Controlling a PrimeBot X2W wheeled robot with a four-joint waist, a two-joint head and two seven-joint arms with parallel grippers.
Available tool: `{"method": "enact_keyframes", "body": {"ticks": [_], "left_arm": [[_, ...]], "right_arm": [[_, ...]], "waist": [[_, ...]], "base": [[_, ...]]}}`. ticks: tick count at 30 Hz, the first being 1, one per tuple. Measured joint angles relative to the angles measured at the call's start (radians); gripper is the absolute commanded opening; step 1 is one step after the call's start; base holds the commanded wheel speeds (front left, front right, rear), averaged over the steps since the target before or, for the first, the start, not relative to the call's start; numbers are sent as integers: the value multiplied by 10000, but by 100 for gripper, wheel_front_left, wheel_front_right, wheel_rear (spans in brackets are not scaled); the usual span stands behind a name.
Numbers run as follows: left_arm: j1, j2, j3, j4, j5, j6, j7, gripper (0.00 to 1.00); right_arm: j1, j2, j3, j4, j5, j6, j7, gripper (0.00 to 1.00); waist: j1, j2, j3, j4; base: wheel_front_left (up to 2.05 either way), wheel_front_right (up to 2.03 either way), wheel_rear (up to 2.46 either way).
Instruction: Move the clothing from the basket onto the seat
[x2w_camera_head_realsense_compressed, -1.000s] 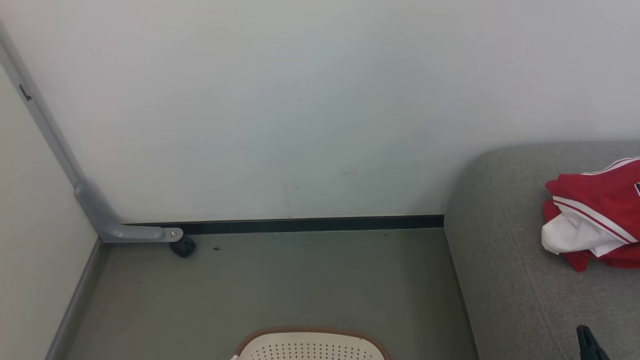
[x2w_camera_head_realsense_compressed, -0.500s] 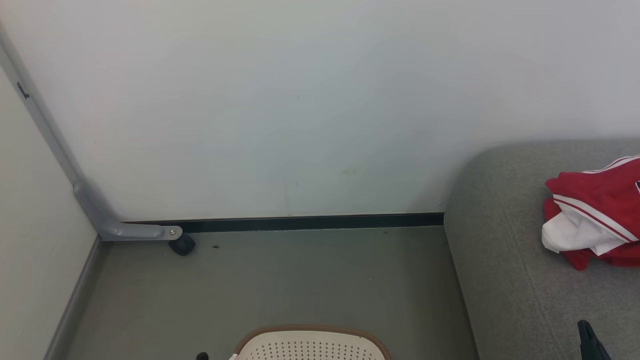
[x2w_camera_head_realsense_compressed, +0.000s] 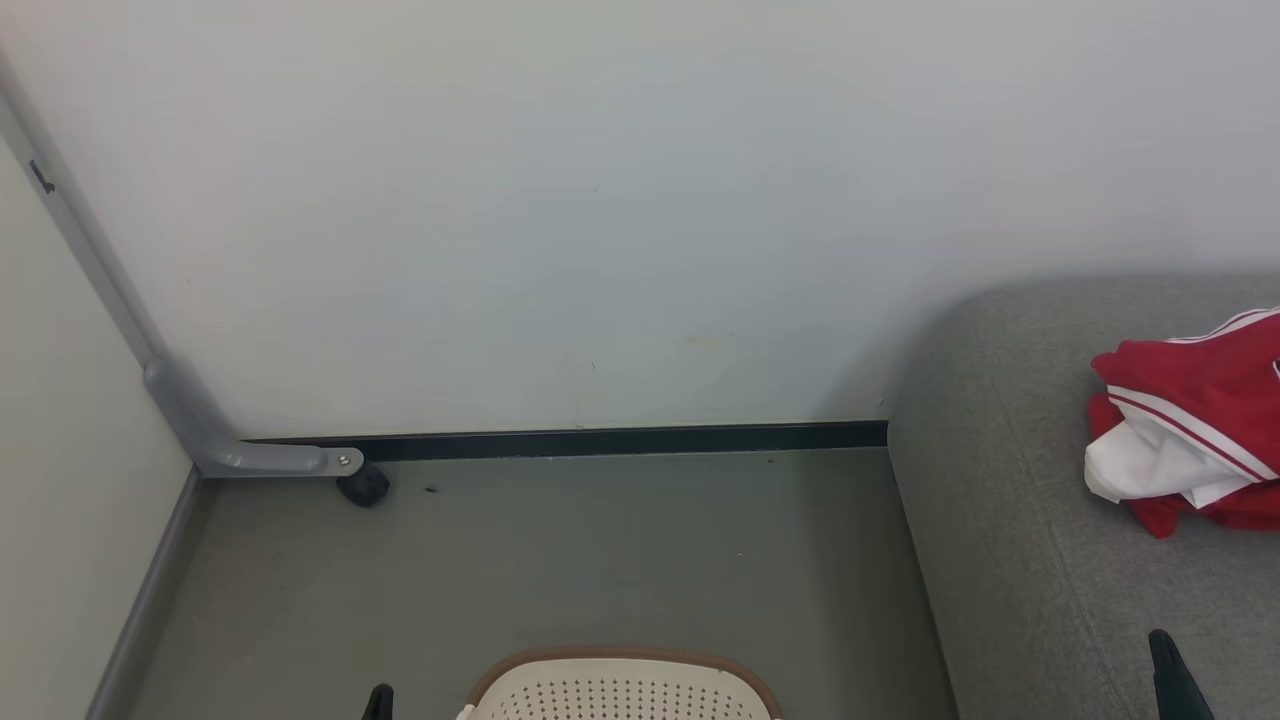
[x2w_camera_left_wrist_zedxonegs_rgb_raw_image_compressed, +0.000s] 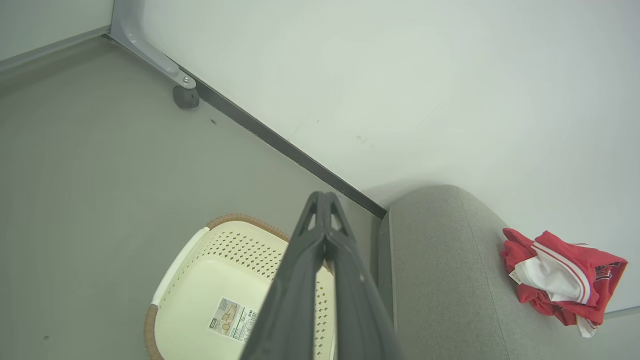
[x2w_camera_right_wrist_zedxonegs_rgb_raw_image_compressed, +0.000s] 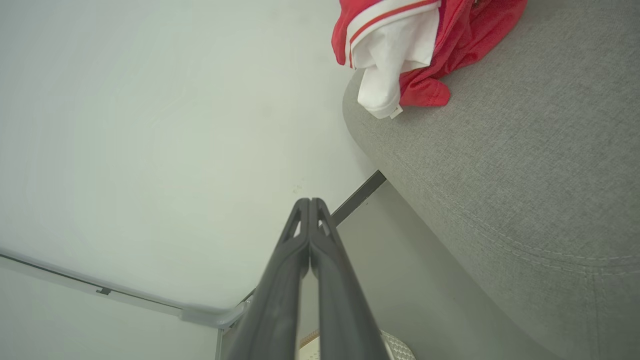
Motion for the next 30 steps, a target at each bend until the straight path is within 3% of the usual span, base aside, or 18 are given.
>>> {"method": "enact_keyframes", "body": {"ticks": [30], "left_arm": [[-820, -69, 1225, 489, -4560, -788, 838, 0]], "right_arm": [[-961, 1277, -1139, 1137, 3058, 792, 1074, 0]], "waist": [[0, 0, 129, -20]], "base": [[0, 0, 0]]}}
